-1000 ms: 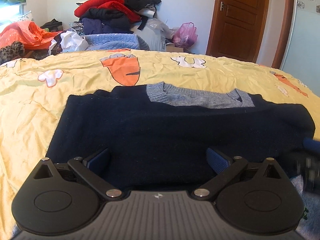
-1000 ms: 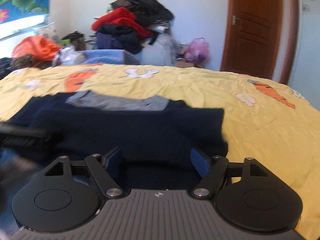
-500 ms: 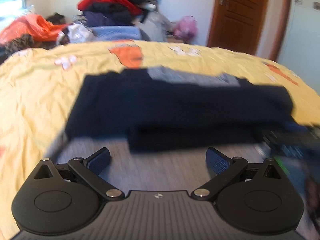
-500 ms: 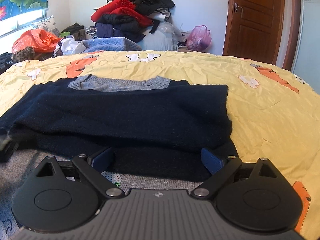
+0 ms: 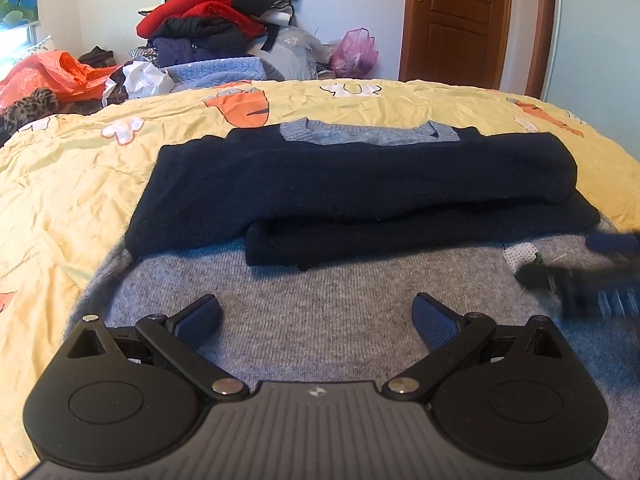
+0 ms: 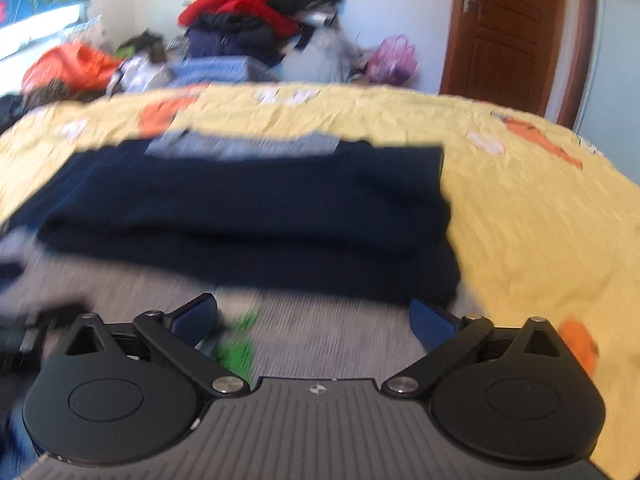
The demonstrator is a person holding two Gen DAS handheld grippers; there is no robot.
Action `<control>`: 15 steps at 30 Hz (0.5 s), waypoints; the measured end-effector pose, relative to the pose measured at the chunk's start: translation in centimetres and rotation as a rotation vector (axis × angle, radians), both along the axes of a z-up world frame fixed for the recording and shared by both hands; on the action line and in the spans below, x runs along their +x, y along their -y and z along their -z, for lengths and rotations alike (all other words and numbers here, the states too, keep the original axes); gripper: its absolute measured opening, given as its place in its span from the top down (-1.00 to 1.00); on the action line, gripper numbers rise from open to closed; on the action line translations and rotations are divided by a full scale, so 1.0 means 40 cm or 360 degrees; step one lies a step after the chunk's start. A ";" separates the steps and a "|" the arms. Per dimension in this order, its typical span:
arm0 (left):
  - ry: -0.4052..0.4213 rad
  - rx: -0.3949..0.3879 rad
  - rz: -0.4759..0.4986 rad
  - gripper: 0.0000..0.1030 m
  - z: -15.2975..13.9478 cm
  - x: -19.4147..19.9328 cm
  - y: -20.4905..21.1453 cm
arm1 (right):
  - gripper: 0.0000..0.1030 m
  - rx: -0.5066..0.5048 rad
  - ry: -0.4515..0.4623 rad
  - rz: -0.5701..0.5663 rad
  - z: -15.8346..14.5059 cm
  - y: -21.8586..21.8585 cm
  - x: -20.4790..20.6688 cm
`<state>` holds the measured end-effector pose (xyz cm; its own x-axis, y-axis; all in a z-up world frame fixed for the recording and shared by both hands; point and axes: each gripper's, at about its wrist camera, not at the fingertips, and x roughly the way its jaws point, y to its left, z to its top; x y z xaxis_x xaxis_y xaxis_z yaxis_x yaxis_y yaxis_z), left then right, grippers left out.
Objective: Fold small clothes
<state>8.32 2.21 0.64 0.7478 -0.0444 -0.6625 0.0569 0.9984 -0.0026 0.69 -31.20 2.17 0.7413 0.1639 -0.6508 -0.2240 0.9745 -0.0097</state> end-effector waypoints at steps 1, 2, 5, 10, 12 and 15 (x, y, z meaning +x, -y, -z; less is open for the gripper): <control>0.0001 -0.0002 0.0000 -1.00 0.000 0.000 -0.002 | -0.99 -0.0008 0.0034 0.0004 0.004 -0.001 -0.021; 0.0000 -0.0004 0.0000 -1.00 0.000 0.000 0.000 | -0.99 -0.0011 0.0038 0.0013 0.005 -0.002 -0.029; 0.0000 -0.0003 0.0000 -1.00 -0.001 0.001 -0.001 | -1.00 0.0014 0.0029 0.0036 0.006 0.002 -0.020; -0.0011 0.0020 -0.0029 -1.00 -0.005 -0.008 0.000 | -1.00 0.0021 0.0029 0.0040 0.006 0.002 -0.017; -0.0041 0.0023 -0.0073 -1.00 -0.011 -0.033 0.001 | -1.00 0.0022 0.0029 0.0040 0.006 0.003 -0.018; -0.0091 0.0007 -0.0096 -1.00 -0.018 -0.078 0.004 | -1.00 0.0023 0.0029 0.0040 0.006 0.002 -0.018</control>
<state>5.20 2.06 1.35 0.7100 0.0031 -0.7042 -0.0037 1.0000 0.0006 -0.04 -31.28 1.92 0.7570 0.1546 -0.6349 -0.1993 0.9799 0.0009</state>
